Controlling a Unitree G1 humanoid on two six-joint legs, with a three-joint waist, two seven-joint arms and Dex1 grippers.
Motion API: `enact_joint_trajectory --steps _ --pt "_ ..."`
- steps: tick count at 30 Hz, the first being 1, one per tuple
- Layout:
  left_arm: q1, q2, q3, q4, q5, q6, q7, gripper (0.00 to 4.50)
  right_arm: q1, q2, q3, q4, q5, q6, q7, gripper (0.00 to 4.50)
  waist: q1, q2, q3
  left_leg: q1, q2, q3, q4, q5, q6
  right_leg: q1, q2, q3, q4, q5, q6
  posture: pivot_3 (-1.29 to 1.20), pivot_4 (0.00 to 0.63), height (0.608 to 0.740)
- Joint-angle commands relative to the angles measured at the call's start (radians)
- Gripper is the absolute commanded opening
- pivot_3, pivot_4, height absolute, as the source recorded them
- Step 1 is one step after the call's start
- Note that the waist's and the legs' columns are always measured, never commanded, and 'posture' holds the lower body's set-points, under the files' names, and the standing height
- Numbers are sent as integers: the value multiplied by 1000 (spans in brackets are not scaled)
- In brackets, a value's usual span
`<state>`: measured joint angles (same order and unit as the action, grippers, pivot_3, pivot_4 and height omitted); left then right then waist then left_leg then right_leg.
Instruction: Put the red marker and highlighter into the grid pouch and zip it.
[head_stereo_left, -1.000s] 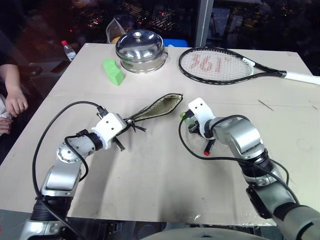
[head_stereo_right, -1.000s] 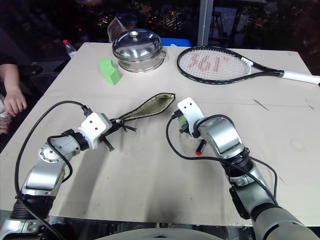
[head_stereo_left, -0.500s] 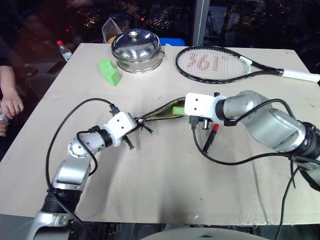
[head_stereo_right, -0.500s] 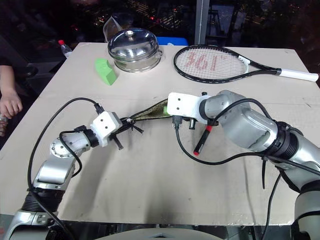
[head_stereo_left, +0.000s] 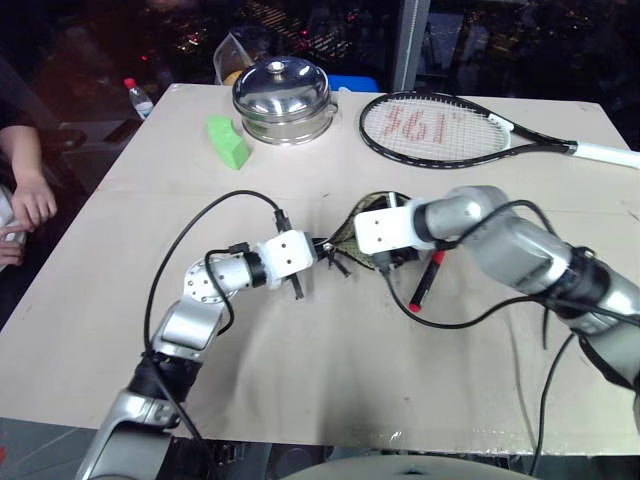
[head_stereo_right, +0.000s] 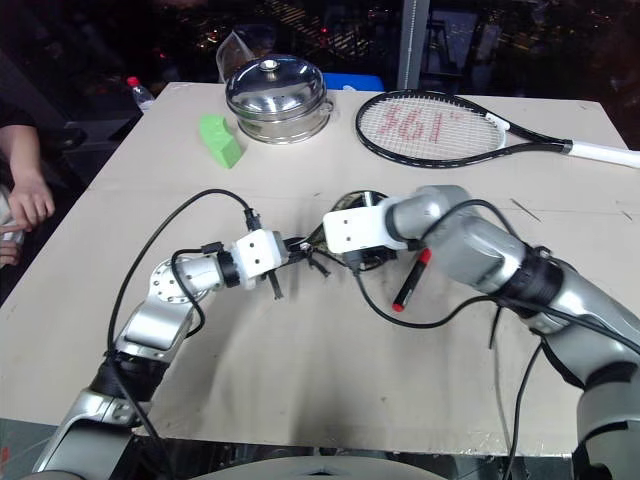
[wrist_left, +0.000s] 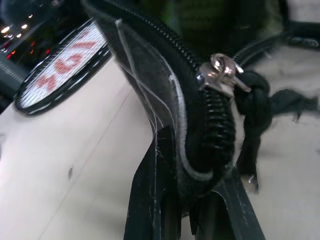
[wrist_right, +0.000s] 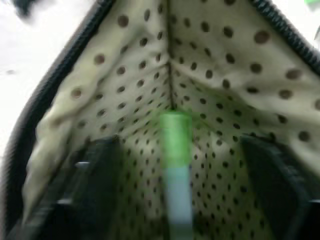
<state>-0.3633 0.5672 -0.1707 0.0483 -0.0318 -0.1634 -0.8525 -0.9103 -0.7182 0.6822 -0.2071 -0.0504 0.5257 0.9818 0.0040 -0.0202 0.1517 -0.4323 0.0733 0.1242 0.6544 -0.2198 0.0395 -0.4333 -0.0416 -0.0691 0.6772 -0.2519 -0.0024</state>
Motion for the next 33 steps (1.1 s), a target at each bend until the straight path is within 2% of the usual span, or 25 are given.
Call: enact_joint_trajectory --steps 1,4,8,13,17,19,20,24,25,28,29,31,33 --pt "-100 -14 -2 128 5 -70 -24 0 122 -145 -369 -148 324 30 209 4441 13 -1 1 0 0 0 0 1 -1 0 0 0 0 0 0 0 150 740" --pt "-187 -15 -14 268 17 -146 -58 0 206 -213 -461 -146 425 -25 329 4441 8 -1 1 1 0 -1 0 -1 2 2 1 -1 -1 0 0 0 150 740" --pt "-282 -17 -20 421 34 -225 -83 0 242 -224 -392 -25 277 -293 395 4441 -10 -1 1 4 1 -1 0 -1 2 2 6 1 0 0 0 0 150 740" --pt "-285 -2 2 419 27 -237 -79 0 159 -123 -220 340 21 -709 413 4441 -24 -2 2 5 1 2 1 -1 1 2 7 4 1 0 0 0 150 740" --pt "-231 14 23 335 20 -201 -56 0 66 -34 -142 586 -57 -916 473 4441 -17 -1 3 4 1 4 1 2 -3 0 7 5 1 0 0 0 150 740" --pt "-197 19 34 286 20 -179 -42 0 30 8 -109 664 -70 -967 516 3874 -20 -1 3 4 2 5 1 2 -3 0 6 6 1 0 0 0 150 740" --pt "-181 21 38 261 21 -168 -36 0 16 26 -99 700 -74 -982 537 3831 -19 -1 3 4 2 6 1 2 -3 0 6 6 1 0 0 0 150 740" --pt "-134 23 46 185 22 -124 -14 0 -17 61 -108 780 -53 -960 607 2107 -21 -2 2 9 5 7 1 2 -3 4 7 7 2 0 0 0 150 740" --pt "-126 23 48 174 22 -116 -10 0 -19 60 -116 781 -43 -935 621 1490 -23 -2 2 12 5 8 1 2 -3 6 7 7 2 0 0 0 150 740" --pt "-113 22 48 153 23 -101 -2 0 -4 25 -123 738 -6 -866 633 402 -26 -1 2 19 7 9 0 1 -1 10 6 8 3 1 -1 0 150 740" --pt "-109 21 47 148 23 -97 1 0 6 12 -127 718 3 -846 633 159 -24 -1 2 19 8 9 0 1 -2 10 6 8 4 2 -3 0 150 740" --pt "-108 14 43 145 21 -92 4 0 67 -40 -169 625 26 -770 627 144 -17 -1 3 18 8 8 0 1 -2 10 6 9 4 2 -4 0 150 740" --pt "-114 2 36 152 19 -91 4 0 186 -118 -252 429 85 -610 571 144 -3 -1 3 16 8 6 -1 2 -4 9 6 10 3 2 -4 0 150 740"
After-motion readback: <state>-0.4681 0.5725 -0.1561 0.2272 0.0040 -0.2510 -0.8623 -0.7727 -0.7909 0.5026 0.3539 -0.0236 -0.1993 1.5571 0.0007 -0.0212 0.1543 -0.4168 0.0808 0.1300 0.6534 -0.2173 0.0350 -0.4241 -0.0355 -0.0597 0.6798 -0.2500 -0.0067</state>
